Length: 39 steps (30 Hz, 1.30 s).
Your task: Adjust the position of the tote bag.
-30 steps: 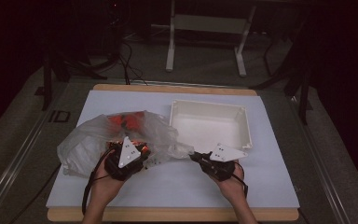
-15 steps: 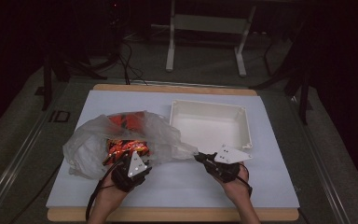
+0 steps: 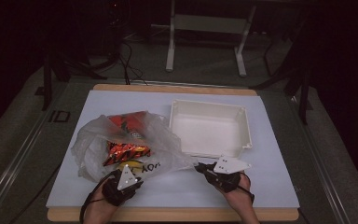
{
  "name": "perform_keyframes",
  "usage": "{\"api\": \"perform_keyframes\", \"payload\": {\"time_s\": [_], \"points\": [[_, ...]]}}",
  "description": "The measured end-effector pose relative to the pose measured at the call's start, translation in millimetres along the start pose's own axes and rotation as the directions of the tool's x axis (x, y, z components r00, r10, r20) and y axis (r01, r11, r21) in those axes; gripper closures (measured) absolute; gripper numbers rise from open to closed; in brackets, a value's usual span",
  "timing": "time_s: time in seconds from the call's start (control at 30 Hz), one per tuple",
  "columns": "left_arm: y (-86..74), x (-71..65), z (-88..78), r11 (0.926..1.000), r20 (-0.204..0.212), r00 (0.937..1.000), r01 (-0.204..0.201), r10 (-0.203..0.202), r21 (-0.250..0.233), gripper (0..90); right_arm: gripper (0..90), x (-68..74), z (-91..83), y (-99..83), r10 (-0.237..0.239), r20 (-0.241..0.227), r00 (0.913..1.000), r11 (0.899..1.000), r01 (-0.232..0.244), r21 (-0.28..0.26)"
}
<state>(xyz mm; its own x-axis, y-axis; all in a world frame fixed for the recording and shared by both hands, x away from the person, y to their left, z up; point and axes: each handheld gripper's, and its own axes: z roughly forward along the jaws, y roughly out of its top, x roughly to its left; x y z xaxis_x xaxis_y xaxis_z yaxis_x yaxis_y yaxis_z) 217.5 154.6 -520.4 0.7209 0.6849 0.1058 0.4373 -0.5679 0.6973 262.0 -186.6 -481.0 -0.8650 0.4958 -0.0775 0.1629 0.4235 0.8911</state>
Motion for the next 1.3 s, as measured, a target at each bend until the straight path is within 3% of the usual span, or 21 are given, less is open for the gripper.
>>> {"api": "perform_keyframes", "payload": {"time_s": [0.07,0.17,0.33,0.47,0.7,0.93,1.13,1.3], "points": [[1.4,0.8,-5.1,0.9997,-0.014,0.9999,0.007,-0.007,-0.025,73.1,87.2,-0.8,0.3,-1.4,0.008,-0.009,0.9999,1.0,-0.008,0.003],[6.6,1.8,-14.5,0.9972,-0.022,0.9997,0.005,-0.006,-0.075,65.4,76.0,-3.2,-0.9,0.8,0.024,-0.028,0.9993,1.0,-0.024,-0.01],[18.9,4.2,-25.3,0.9934,-0.034,0.9994,-0.008,0.005,-0.115,62.5,56.3,-4.3,-3.8,10.3,0.027,-0.043,0.9987,0.999,-0.028,-0.033],[23.4,5.5,-28.4,0.9909,-0.037,0.9993,-0.009,0.004,-0.135,61.5,49.0,-6.8,-6.2,16.4,0.033,-0.029,0.999,0.998,-0.034,-0.045],[25.0,5.2,-33.0,0.989,-0.038,0.9992,-0.016,0.011,-0.147,60.6,48.6,-14.7,-8.9,25.8,0.047,0.006,0.9989,0.998,-0.046,-0.053],[31.7,0.2,-26.2,0.9897,-0.04,0.9983,-0.047,0.042,-0.135,60.8,48.6,-19.4,-14.9,44.0,0.044,0.016,0.9989,0.994,-0.042,-0.106],[39.3,-4.9,-14.4,0.9901,-0.04,0.9972,-0.067,0.063,-0.123,62.3,48.6,-20.6,-15.0,55.5,0.046,0.009,0.9989,0.99,-0.044,-0.136],[44.1,-9.7,-5.2,0.9902,-0.032,0.9964,-0.082,0.078,-0.113,63.2,46.9,-19.1,-9.4,73.0,0.04,-0.025,0.9989,0.985,-0.044,-0.168]]}}
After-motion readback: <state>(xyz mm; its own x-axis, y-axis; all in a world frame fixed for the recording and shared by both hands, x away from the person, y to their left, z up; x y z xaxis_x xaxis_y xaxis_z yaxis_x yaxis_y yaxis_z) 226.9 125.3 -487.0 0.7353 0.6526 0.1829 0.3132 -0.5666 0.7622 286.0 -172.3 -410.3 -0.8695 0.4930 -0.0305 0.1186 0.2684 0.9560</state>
